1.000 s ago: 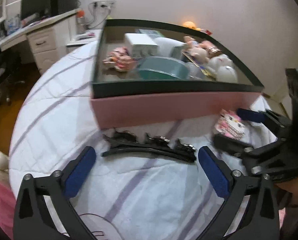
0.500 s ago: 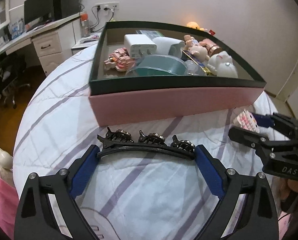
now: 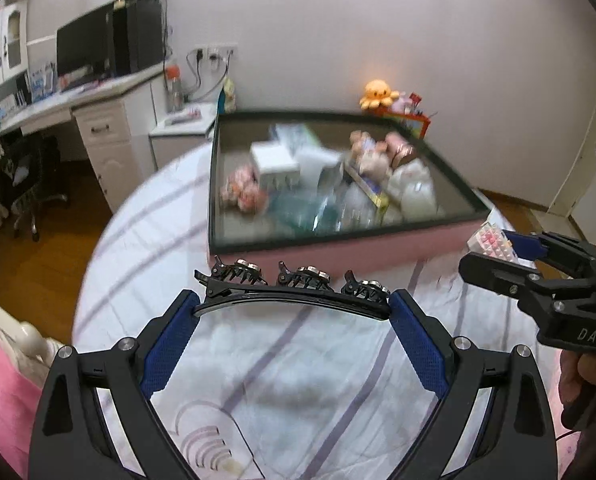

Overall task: Organize rigid objects
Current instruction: 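Carry the clip and block figure into the pink box and open both tools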

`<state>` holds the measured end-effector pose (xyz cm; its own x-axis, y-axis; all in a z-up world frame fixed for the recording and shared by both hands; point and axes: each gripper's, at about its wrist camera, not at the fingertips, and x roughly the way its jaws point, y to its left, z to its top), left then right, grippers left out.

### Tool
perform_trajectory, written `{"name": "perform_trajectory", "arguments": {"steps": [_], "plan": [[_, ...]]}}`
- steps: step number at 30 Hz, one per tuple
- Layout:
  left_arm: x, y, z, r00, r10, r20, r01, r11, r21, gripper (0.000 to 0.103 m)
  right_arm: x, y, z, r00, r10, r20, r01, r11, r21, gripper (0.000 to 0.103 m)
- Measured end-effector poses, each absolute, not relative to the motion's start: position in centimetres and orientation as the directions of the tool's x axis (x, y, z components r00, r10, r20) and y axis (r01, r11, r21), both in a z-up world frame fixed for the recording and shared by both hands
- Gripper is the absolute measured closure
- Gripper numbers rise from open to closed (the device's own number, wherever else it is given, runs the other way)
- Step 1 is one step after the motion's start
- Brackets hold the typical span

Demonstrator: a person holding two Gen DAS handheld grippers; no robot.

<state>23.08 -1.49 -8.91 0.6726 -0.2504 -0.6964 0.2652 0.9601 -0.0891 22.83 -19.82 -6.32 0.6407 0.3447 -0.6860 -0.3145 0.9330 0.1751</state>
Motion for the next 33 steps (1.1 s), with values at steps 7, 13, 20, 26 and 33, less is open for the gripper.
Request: {"name": "perform_trajectory", "arguments": {"steps": [7, 13, 20, 26, 33], "plan": [[26.4, -1.9, -4.8, 0.744, -0.25, -0.62, 0.263, 0.962, -0.072, 0.007, 25.4, -19.8, -2.7, 0.711, 0.32, -0.627, -0.305, 0.943, 0.135, 0.041], [30.5, -2.6, -3.5, 0.759, -0.261, -0.597, 0.26, 0.961, -0.091, 0.007, 29.2, -20.4, -1.0, 0.75, 0.278, -0.6, -0.264, 0.958, 0.115, 0.041], [34.9, -4.1, -4.8, 0.732, -0.271, -0.625, 0.264, 0.959, -0.106, 0.007, 33.4, -20.9, -2.5, 0.73, 0.257, -0.633, -0.231, 0.965, 0.126, 0.041], [37.1, -4.9, -7.0, 0.698, -0.257, -0.669, 0.261, 0.96, -0.098, 0.007, 35.5, -21.2, -4.5, 0.703, 0.247, -0.667, -0.216, 0.968, 0.131, 0.04], [38.0, -5.1, -8.0, 0.684, -0.223, -0.695, 0.246, 0.967, -0.068, 0.0, 36.6, -22.2, -6.1, 0.68, 0.227, -0.697, -0.18, 0.974, 0.141, 0.02]]}}
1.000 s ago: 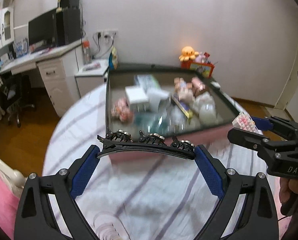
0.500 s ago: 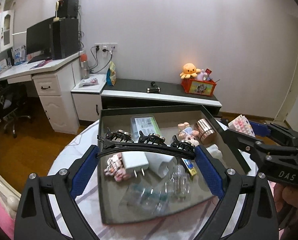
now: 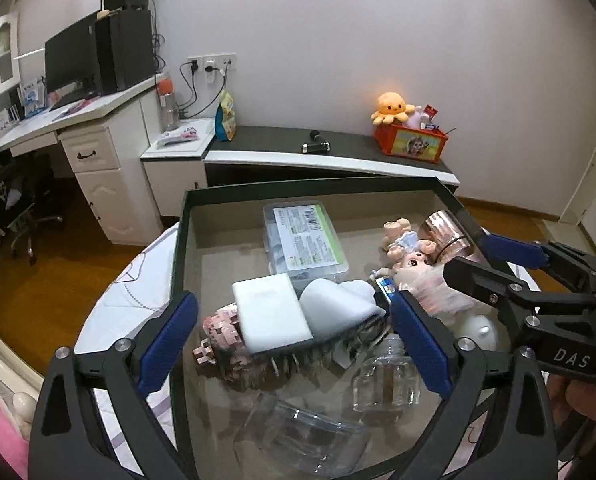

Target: Organize rigid objects

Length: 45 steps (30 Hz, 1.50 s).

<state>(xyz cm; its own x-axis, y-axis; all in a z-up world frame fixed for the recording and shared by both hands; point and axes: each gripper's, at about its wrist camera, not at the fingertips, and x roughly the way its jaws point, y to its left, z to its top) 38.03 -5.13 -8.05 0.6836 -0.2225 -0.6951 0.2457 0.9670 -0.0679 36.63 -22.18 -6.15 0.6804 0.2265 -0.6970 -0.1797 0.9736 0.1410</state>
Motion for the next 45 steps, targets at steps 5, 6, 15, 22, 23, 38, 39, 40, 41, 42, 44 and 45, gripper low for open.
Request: {"name": "perform_trajectory", "arguments": {"steps": [5, 6, 15, 22, 23, 38, 39, 40, 41, 42, 44, 45], "plan": [[36.4, -3.8, -6.7, 0.73, -0.193, -0.656, 0.215, 0.976, -0.048, 0.0, 35.9, -23.5, -5.8, 0.691, 0.256, -0.676, -0.149, 0.966, 0.213, 0.01], [35.8, -3.4, -6.3, 0.743, -0.183, -0.643, 0.202, 0.978, -0.045, 0.0, 35.7, -23.6, -5.6, 0.699, 0.252, -0.669, -0.145, 0.966, 0.212, 0.01], [30.9, -0.7, -3.0, 0.818, -0.11, -0.564, 0.111, 0.993, -0.033, 0.0, 31.6, -22.7, -1.6, 0.775, 0.197, -0.601, -0.084, 0.974, 0.211, 0.01], [27.4, 0.4, -1.6, 0.832, -0.107, -0.544, 0.096, 0.994, -0.049, 0.0, 26.9, -20.9, 1.4, 0.817, 0.132, -0.562, -0.061, 0.988, 0.144, 0.01], [26.9, 0.5, -1.4, 0.834, -0.108, -0.541, 0.094, 0.994, -0.053, 0.0, 26.2, -20.8, 1.8, 0.822, 0.134, -0.554, -0.063, 0.987, 0.145, 0.01], [16.8, 0.8, 0.2, 0.862, -0.082, -0.501, 0.066, 0.997, -0.051, 0.0, 16.6, -18.7, 3.6, 0.855, 0.108, -0.507, -0.063, 0.993, 0.104, 0.01], [16.0, 0.8, 0.2, 0.864, -0.08, -0.497, 0.063, 0.997, -0.052, 0.0, 15.8, -18.6, 3.7, 0.857, 0.104, -0.505, -0.062, 0.993, 0.099, 0.01], [15.4, 0.8, 0.2, 0.865, -0.079, -0.495, 0.062, 0.997, -0.052, 0.0, 15.2, -18.5, 3.7, 0.858, 0.101, -0.504, -0.061, 0.994, 0.096, 0.01], [14.7, 0.8, 0.2, 0.866, -0.079, -0.493, 0.062, 0.997, -0.052, 0.0, 14.6, -18.5, 3.7, 0.86, 0.099, -0.501, -0.059, 0.994, 0.094, 0.01], [14.1, 0.8, 0.1, 0.867, -0.079, -0.491, 0.062, 0.997, -0.051, 0.0, 13.9, -18.5, 3.7, 0.861, 0.097, -0.499, -0.057, 0.994, 0.094, 0.01], [12.6, 0.8, 0.2, 0.872, -0.076, -0.484, 0.061, 0.997, -0.047, 0.0, 12.4, -18.6, 3.8, 0.867, 0.09, -0.489, -0.05, 0.994, 0.095, 0.01], [11.9, 0.8, 0.3, 0.874, -0.073, -0.48, 0.059, 0.997, -0.045, 0.0, 11.5, -18.6, 3.8, 0.87, 0.085, -0.486, -0.045, 0.994, 0.095, 0.01]]}}
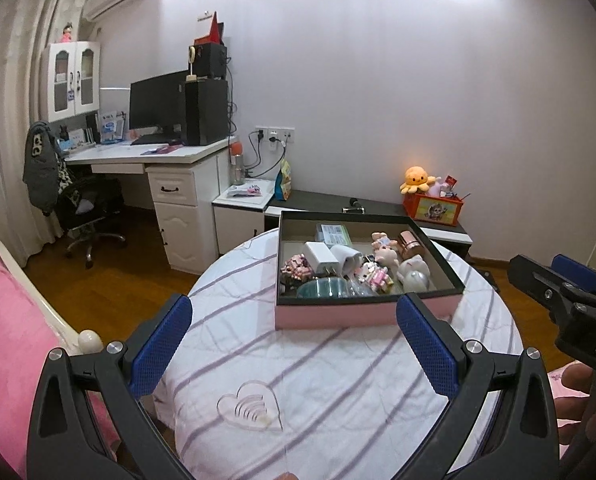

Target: Organize rigid objects

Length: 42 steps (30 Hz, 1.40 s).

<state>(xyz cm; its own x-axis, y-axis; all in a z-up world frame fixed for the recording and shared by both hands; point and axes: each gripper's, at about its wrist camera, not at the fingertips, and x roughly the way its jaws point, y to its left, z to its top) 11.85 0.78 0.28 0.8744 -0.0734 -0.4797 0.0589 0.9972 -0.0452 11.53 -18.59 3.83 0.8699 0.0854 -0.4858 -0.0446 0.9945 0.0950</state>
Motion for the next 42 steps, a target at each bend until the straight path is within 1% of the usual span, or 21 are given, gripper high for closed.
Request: {"name": "perform_trajectory", "arguments": {"steps": [6, 12, 19, 25, 29, 42], "plan": [[7.6, 0.3, 0.8, 0.888, -0.077, -0.454, 0.066, 0.997, -0.041, 0.0, 7.4, -18.9, 3.8, 0.884, 0.07, -0.463, -0.026, 0.995, 0.101, 0.01], [5.4, -0.6, 1.6, 0.902, -0.078, -0.426, 0.079, 0.997, -0.015, 0.0, 4.8, -19.7, 3.8, 0.895, 0.041, -0.444, 0.008, 0.994, 0.107, 0.01], [4.5, -1.0, 1.8, 0.902, -0.053, -0.428, 0.058, 0.998, 0.0, 0.0, 3.7, -20.1, 4.0, 0.906, 0.013, -0.423, 0.034, 0.994, 0.105, 0.01], [4.4, -0.7, 2.0, 0.902, -0.043, -0.43, 0.045, 0.999, -0.005, 0.0, 3.6, -19.6, 3.9, 0.905, 0.02, -0.425, 0.025, 0.995, 0.101, 0.01], [4.4, -0.4, 2.0, 0.897, -0.06, -0.437, 0.056, 0.998, -0.022, 0.0, 3.6, -19.4, 3.8, 0.903, 0.022, -0.429, 0.022, 0.995, 0.096, 0.01], [4.3, -0.7, 1.8, 0.894, -0.072, -0.442, 0.07, 0.997, -0.022, 0.0, 3.8, -19.1, 3.5, 0.9, 0.011, -0.436, 0.03, 0.996, 0.086, 0.009]]}}
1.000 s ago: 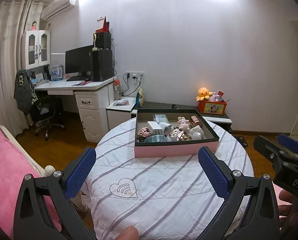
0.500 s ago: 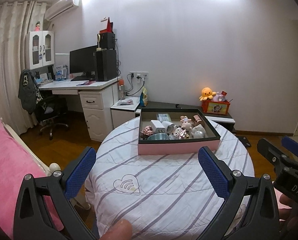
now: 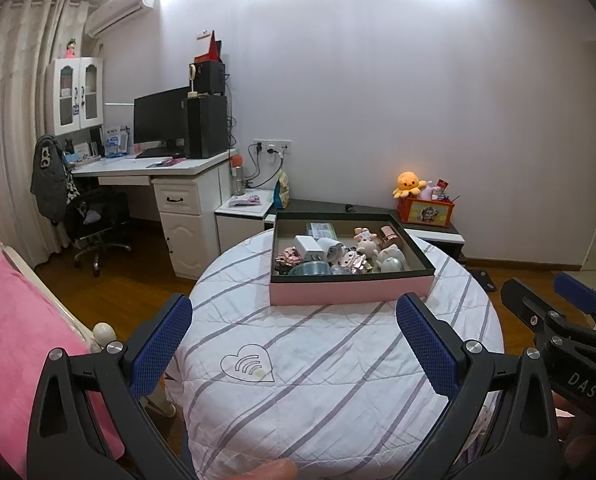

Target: Organize rigid objects

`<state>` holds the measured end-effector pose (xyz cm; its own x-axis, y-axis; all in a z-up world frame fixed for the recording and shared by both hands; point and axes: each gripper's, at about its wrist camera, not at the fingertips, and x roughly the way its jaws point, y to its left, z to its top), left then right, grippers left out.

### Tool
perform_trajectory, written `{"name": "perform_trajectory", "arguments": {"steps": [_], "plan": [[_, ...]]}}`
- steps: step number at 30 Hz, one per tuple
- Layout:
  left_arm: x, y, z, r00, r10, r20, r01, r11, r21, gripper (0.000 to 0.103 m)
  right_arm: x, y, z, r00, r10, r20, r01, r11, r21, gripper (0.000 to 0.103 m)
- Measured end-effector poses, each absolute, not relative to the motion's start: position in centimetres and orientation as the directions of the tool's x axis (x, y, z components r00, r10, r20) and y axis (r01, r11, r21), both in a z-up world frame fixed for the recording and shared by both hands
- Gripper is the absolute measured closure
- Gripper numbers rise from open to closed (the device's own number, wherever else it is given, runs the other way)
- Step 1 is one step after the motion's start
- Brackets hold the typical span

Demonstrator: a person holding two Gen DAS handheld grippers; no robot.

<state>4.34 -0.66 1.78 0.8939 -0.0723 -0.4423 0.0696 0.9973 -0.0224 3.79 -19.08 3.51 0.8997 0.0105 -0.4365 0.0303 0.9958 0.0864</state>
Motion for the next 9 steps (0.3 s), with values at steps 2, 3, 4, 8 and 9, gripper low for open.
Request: {"name": "perform_trajectory", "arguments": {"steps": [2, 3, 4, 8, 9], "plan": [[4.19, -0.75, 1.76, 0.898, -0.07, -0.435, 0.069, 0.997, -0.018, 0.0, 3.72, -19.08, 3.55, 0.901, 0.011, -0.434, 0.03, 0.996, 0.087, 0.009], [4.15, -0.73, 1.75, 0.898, -0.069, -0.434, 0.068, 0.997, -0.018, 0.0, 3.73, -19.08, 3.54, 0.9, 0.01, -0.436, 0.03, 0.996, 0.087, 0.009], [4.12, -0.71, 1.72, 0.898, -0.07, -0.433, 0.068, 0.997, -0.02, 0.0, 3.7, -19.1, 3.53, 0.9, 0.012, -0.435, 0.029, 0.996, 0.087, 0.009], [3.91, -0.57, 1.71, 0.903, -0.071, -0.423, 0.065, 0.997, -0.03, 0.0, 3.68, -19.02, 3.54, 0.9, 0.011, -0.435, 0.029, 0.996, 0.085, 0.009], [3.84, -0.51, 1.69, 0.905, -0.071, -0.42, 0.063, 0.997, -0.033, 0.0, 3.65, -19.03, 3.54, 0.9, 0.011, -0.435, 0.029, 0.996, 0.085, 0.009]]}}
